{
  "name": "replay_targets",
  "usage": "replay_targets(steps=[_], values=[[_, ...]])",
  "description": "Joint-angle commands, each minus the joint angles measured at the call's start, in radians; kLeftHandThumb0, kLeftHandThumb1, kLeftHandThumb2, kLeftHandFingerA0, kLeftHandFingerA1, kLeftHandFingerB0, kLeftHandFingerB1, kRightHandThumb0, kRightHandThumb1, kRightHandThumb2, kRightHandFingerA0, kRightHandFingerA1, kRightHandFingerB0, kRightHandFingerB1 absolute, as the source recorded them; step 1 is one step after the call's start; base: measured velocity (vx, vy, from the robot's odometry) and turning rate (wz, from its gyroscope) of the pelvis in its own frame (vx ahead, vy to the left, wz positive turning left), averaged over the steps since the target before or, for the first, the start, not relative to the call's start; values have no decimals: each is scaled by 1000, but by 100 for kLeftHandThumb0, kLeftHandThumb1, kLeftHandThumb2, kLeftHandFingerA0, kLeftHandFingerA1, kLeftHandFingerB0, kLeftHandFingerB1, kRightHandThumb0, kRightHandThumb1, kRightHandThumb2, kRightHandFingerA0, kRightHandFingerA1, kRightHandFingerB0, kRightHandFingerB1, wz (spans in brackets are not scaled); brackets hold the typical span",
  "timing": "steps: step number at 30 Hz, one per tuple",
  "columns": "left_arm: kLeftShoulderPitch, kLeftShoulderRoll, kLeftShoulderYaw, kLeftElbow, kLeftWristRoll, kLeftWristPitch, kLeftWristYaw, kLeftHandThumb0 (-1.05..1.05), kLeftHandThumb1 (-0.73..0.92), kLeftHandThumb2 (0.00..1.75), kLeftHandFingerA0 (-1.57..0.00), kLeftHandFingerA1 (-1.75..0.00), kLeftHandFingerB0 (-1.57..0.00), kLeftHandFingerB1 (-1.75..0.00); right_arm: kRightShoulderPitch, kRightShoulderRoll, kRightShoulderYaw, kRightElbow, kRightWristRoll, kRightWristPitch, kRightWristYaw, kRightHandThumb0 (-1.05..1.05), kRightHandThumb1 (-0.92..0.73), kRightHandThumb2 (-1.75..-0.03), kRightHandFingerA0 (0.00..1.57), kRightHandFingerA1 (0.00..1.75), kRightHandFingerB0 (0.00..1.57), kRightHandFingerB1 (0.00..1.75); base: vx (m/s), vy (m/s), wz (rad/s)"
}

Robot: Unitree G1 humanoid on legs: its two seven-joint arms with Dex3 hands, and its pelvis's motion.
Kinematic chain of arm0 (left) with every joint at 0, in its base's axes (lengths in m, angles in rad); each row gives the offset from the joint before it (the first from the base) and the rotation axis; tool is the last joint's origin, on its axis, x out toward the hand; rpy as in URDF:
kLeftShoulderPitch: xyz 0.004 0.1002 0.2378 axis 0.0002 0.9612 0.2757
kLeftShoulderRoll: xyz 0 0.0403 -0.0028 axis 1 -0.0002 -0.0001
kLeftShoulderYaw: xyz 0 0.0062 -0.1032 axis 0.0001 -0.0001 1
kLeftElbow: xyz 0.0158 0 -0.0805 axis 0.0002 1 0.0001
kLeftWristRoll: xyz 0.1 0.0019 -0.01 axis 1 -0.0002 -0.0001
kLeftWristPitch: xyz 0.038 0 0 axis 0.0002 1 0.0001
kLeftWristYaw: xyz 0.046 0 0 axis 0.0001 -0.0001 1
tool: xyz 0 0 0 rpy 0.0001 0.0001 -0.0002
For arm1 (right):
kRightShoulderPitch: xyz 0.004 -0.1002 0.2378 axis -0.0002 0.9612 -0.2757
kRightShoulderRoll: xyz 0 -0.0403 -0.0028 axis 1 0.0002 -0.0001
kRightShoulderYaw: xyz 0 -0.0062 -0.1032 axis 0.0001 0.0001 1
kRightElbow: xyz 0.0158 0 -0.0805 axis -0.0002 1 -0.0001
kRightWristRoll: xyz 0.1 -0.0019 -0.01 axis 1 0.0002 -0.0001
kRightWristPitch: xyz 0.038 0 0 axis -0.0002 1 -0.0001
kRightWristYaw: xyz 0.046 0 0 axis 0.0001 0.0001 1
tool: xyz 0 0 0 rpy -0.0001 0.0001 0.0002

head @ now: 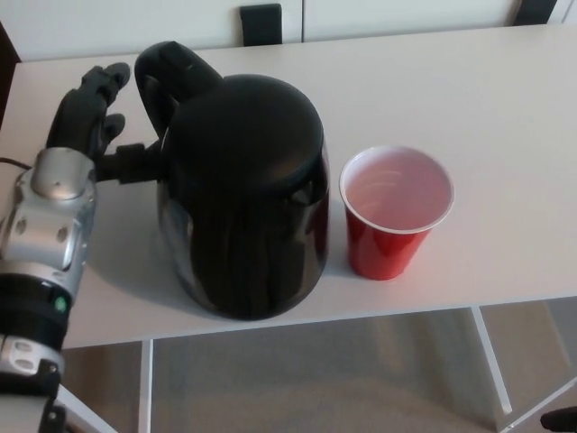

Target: The robot walk towards a table in front and uses its left hand to pick up the pot from the base and pour water to the cup on the right hand side

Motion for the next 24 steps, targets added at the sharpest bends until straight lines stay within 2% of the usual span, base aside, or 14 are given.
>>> replay_targets(steps=[1, 6, 8, 9, 10, 11, 14, 15, 18, 19, 20, 21, 22, 24], values=[[25, 35, -5, -25, 4, -23, -80, -64, 39, 69, -6, -39, -12, -17, 11, -13, -6, 1, 9, 0, 6, -63, -27, -92, 99, 90, 67, 77, 0, 0, 0], [38, 52, -3, -45, 4, -29, -110, -64, 39, 69, -6, -39, -12, -17, 14, -13, -12, 1, 13, -9, 12, -63, -27, -92, 99, 90, 67, 77, 0, 0, 0], [61, 79, 12, -105, -8, -27, -139, -66, 43, 69, -10, -38, -8, -24, 9, -12, -15, 4, 13, 10, 4, -60, -27, -91, 99, 89, 65, 76, 0, 0, 0], [67, 85, 17, -118, -11, -26, -145, -62, 49, 56, -14, -32, -7, -22, 10, -13, -14, 4, 13, 9, 5, -58, -34, -83, 100, 85, 67, 74, 0, 0, 0], [71, 89, 21, -128, -12, -24, -149, -62, 49, 56, -14, -32, -7, -22, 12, -14, -14, 2, 12, 7, 7, -58, -34, -83, 100, 85, 67, 74, 0, 0, 0], [79, 98, 32, -141, -22, -23, -162, -73, 47, 75, -8, -37, -14, -10, 14, -12, -16, 3, 15, 5, 9, -56, -33, -81, 98, 85, 67, 74, 0, 0, 0], [91, 111, 51, -165, -34, -18, -183, -73, 47, 75, -8, -37, -14, -10, 18, -9, -21, 3, 18, 4, 12, -56, -33, -81, 98, 85, 67, 74, 0, 0, 0], [99, 122, 62, -181, -43, -12, -200, -65, 40, 81, -3, -34, -2, -18, 18, -9, -21, 4, 16, 4, 11, -57, -33, -79, 97, 85, 67, 74, 0, 0, 0], [142, 153, 107, -241, -80, -5, -245, -65, 40, 82, -4, -31, -4, -16, 25, -9, -24, 4, 16, 6, 9, -59, -33, -79, 98, 85, 68, 74, 0, 0, 0], [163, 164, 126, -269, -94, -8, -256, -78, 42, 64, -8, -28, -4, -17, 25, -9, -24, 5, 14, 6, 7, -59, -33, -79, 98, 84, 67, 73, 0, 0, 0], [171, 168, 134, -281, -98, -7, -261, -78, 42, 64, -8, -28, -4, -17, 25, -9, -24, 6, 13, 6, 6, -59, -33, -79, 98, 84, 67, 73, 0, 0, 0], [216, 184, 186, -336, -140, -4, -283, -64, 38, 80, -3, -32, -2, -18, 26, -11, -22, 6, 10, 0, 4, -59, -33, -81, 100, 86, 68, 74, 0, 0, 0], [277, 206, 234, -409, -175, 6, -308, -65, 39, 81, -3, -30, -2, -19, 26, -11, -22, 8, 10, 3, 6, -62, -26, -91, 98, 89, 66, 76, 0, 0, 0], [342, 221, 289, -485, -213, 26, -331, -65, 38, 81, -3, -30, -2, -19, 21, -14, -24, 9, 12, 9, 8, -62, -26, -91, 98, 89, 66, 77, 0, 0, 0]])
